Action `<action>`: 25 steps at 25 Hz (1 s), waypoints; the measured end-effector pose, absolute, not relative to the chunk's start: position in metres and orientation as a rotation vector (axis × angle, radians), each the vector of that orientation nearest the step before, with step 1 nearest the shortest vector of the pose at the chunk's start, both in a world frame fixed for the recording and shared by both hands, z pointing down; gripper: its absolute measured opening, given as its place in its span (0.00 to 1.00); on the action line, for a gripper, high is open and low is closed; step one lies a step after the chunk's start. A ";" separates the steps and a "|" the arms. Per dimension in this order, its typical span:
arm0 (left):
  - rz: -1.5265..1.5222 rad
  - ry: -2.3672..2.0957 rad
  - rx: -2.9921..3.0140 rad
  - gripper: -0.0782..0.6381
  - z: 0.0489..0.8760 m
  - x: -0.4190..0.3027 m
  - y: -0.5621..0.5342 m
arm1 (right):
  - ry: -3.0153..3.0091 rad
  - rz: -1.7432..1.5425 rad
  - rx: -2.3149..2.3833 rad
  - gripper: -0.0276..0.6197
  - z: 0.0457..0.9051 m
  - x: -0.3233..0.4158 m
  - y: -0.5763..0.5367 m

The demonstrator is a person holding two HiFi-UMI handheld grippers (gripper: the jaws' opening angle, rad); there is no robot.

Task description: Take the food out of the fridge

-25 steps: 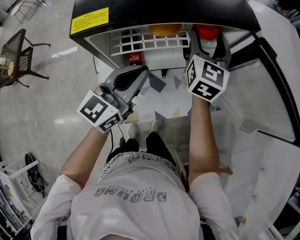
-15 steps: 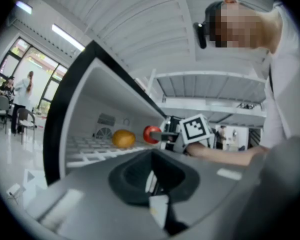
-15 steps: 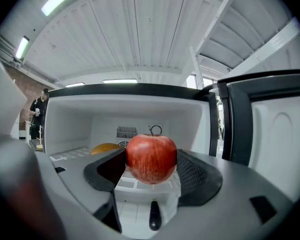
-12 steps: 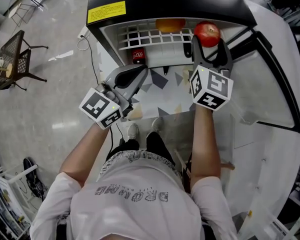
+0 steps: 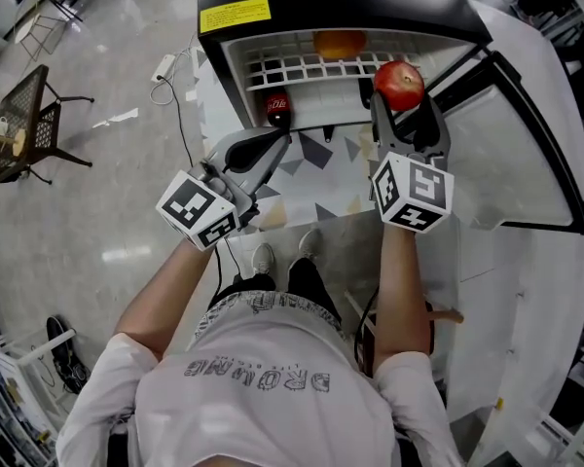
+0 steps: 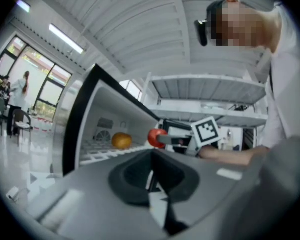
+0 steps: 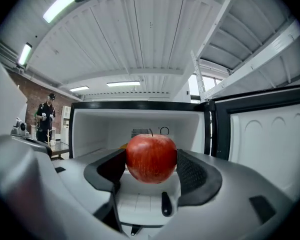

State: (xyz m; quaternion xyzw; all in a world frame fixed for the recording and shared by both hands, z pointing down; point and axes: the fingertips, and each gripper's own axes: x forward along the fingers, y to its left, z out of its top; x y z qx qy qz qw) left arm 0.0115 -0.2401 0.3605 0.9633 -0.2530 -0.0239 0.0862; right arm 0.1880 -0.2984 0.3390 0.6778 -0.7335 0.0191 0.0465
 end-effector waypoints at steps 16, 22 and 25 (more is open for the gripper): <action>-0.083 -0.729 2.889 0.12 0.356 -0.014 -0.224 | -2.314 0.162 1.984 0.51 0.351 0.151 -0.232; -0.082 -0.732 2.888 0.12 0.356 -0.021 -0.221 | -2.349 0.183 1.943 0.51 0.352 0.132 -0.217; -0.090 -0.737 2.881 0.12 0.355 -0.025 -0.220 | -2.353 0.185 1.927 0.51 0.353 0.127 -0.212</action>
